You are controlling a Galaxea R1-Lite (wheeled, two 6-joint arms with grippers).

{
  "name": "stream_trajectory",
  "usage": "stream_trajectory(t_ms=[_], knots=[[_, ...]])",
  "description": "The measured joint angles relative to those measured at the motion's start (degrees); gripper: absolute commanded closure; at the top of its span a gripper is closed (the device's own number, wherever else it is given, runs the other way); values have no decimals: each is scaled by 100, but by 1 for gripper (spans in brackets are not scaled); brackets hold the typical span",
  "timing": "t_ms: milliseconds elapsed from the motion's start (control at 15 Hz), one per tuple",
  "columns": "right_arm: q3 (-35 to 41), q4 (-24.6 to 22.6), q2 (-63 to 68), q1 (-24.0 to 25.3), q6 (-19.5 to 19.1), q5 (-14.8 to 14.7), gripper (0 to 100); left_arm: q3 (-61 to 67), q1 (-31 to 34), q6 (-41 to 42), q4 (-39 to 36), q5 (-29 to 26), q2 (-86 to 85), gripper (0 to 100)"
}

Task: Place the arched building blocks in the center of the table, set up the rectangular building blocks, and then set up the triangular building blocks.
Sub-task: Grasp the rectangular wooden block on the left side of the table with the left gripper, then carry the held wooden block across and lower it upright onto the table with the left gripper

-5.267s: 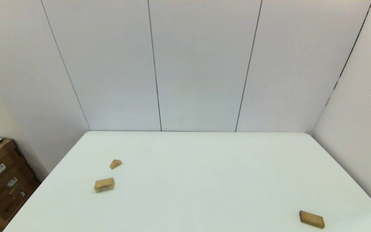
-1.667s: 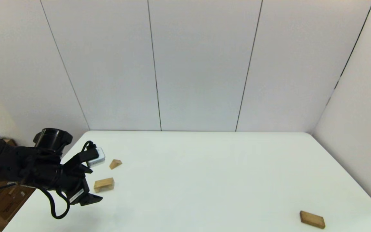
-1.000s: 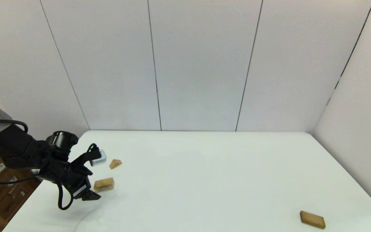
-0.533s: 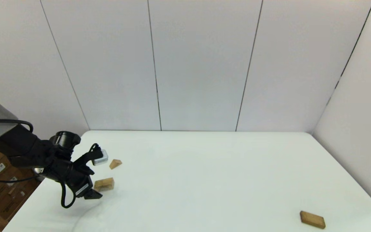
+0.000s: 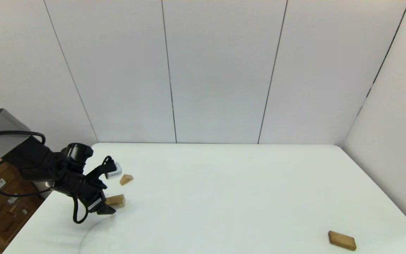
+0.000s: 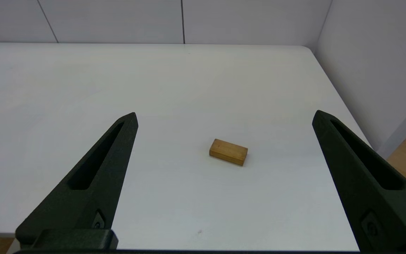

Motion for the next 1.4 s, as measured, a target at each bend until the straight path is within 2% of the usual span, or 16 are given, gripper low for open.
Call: stream_trajectory(t_ms=[67,1067,1200,1400], knots=[[0,0,0,0,0,0,0,-6,-13,0,0,-1,10,100],[0,0,0,0,0,-2,0,2,-85,2,6,-41,-32,100],[0,0,0,0,0,0,0,-20,-335,-28,83,-183,-217,100],[0,0,0,0,0,0,0,-152,-1168,-61,505,-255,-586,100]])
